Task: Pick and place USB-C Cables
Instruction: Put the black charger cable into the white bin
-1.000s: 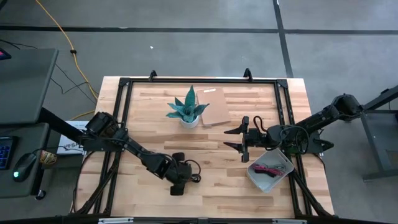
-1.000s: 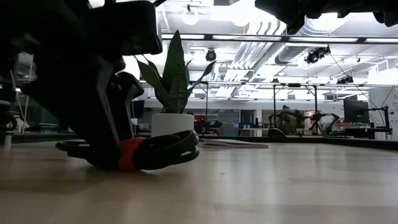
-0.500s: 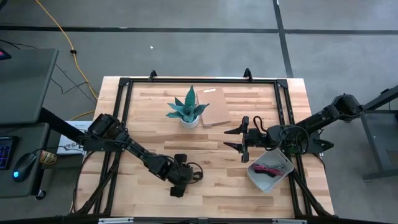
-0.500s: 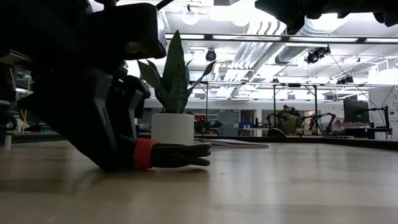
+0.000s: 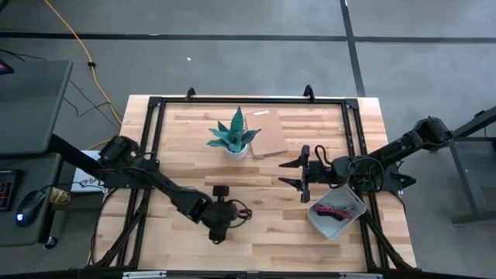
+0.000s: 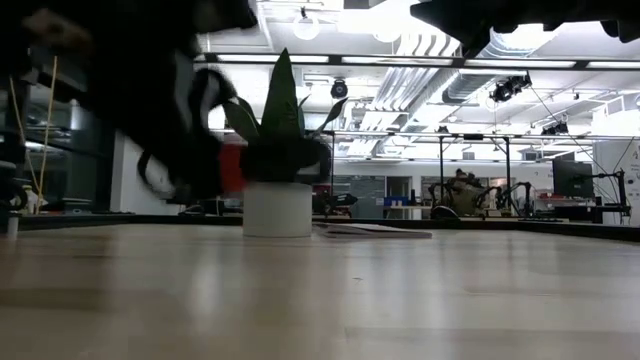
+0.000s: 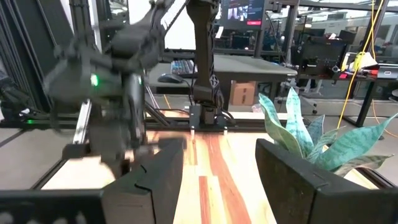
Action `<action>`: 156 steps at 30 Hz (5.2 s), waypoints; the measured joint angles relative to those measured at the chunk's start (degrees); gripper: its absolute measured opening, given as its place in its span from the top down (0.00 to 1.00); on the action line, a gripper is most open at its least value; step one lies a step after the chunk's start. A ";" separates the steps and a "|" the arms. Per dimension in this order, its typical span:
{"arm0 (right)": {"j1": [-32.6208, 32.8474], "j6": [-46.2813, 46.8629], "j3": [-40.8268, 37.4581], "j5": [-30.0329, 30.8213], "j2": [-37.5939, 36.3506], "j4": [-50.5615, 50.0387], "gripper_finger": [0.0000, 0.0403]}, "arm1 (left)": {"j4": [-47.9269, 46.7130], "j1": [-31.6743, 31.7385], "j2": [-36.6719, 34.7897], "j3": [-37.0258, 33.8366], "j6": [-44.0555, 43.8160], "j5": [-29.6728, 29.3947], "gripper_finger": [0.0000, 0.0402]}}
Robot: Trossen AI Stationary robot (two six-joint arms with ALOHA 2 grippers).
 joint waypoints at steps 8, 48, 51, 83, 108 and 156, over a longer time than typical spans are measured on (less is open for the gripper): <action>0.00 0.00 0.02 -0.02 0.04 -1.62 0.52 | 15.09 -4.82 -16.74 -16.06 3.99 -20.49 0.98; -4.09 -1.53 13.18 -8.66 17.70 5.30 0.52 | 86.17 6.52 -20.57 -41.05 10.03 -0.97 0.99; -4.09 -1.53 13.18 -8.74 17.70 5.29 0.52 | 86.17 6.52 -20.57 -41.05 10.03 -0.97 0.99; -4.22 -1.55 16.51 -22.80 26.43 14.61 0.52 | 84.83 7.11 -11.65 -33.40 6.30 8.77 0.99; -4.24 -0.50 19.74 -26.80 28.61 9.93 0.52 | 84.13 7.26 -10.85 -32.65 4.71 6.32 0.97; 4.14 0.57 5.06 5.76 -0.04 -15.99 0.96 | 42.22 0.55 -41.06 -38.16 6.89 -27.21 0.60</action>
